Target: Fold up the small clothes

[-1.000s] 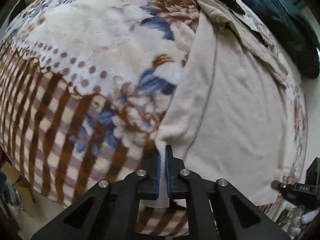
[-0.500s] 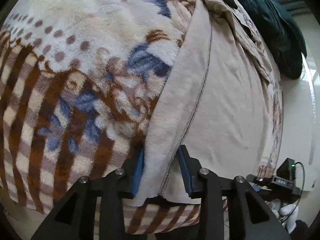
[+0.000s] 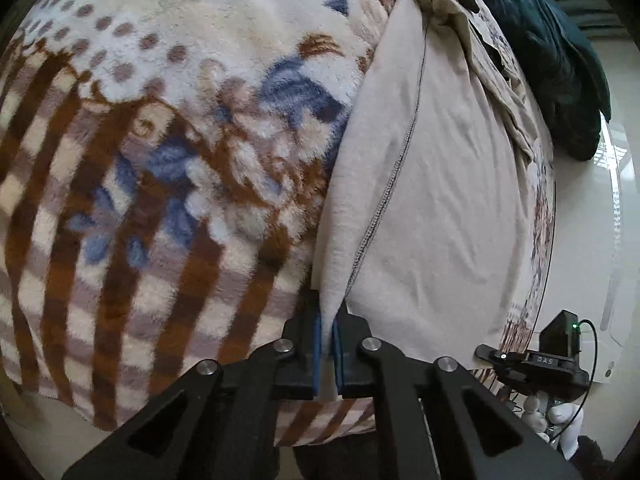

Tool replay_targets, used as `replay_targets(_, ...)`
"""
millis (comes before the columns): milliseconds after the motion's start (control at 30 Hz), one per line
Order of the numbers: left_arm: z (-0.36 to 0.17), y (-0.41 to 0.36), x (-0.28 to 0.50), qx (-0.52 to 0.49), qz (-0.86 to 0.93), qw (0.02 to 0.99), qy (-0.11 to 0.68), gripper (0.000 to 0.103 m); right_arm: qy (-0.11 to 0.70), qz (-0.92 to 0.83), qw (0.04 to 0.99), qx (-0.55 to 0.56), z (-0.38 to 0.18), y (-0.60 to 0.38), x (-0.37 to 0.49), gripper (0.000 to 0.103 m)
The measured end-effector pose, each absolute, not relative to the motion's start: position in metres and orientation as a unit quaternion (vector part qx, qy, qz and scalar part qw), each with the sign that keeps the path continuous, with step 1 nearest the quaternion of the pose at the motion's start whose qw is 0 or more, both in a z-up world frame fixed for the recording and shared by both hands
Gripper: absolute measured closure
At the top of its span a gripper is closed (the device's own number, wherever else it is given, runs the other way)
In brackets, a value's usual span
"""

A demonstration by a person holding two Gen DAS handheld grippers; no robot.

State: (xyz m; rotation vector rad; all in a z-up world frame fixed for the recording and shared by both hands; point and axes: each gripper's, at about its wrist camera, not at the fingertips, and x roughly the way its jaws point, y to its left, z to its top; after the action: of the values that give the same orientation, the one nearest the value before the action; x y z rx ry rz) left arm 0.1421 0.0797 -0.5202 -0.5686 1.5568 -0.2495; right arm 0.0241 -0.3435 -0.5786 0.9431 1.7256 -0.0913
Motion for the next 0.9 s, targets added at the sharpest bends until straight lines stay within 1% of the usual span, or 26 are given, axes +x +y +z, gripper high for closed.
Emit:
replay_targets(200,-0.504,0.071,0.137,-0.228,-0.100,0.693,0.676,0.101,0.727,-0.029,0.552,0.407,-0.579,-0.335,0.023,0.094)
replay_targets(233,-0.501,0.072,0.136,-0.232,-0.098,0.696,0.673,0.101,0.725,-0.031,0.554,0.409,-0.577,-0.332,0.025,0.096)
replay_targets(400,-0.477,0.085,0.150,-0.265,-0.079,0.708,0.649,0.102,0.689,-0.043,0.559,0.459,-0.557,-0.338,0.033,0.098)
replay_targets(633,-0.447,0.078,0.213,-0.296,-0.077,0.721,0.622,0.102,0.629,-0.042,0.589,0.506,-0.520,-0.370,0.087,0.098)
replay_targets(767,-0.451,0.065,0.256,-0.296,-0.072,0.723,0.620,0.102,0.620,-0.043,0.604,0.499,-0.522,-0.386,0.132,0.098)
replay_targets(900,-0.469,0.051,0.306,-0.301,-0.054,0.714,0.630,0.101,0.618,-0.051,0.601,0.504,-0.537,-0.399,0.179,0.098)
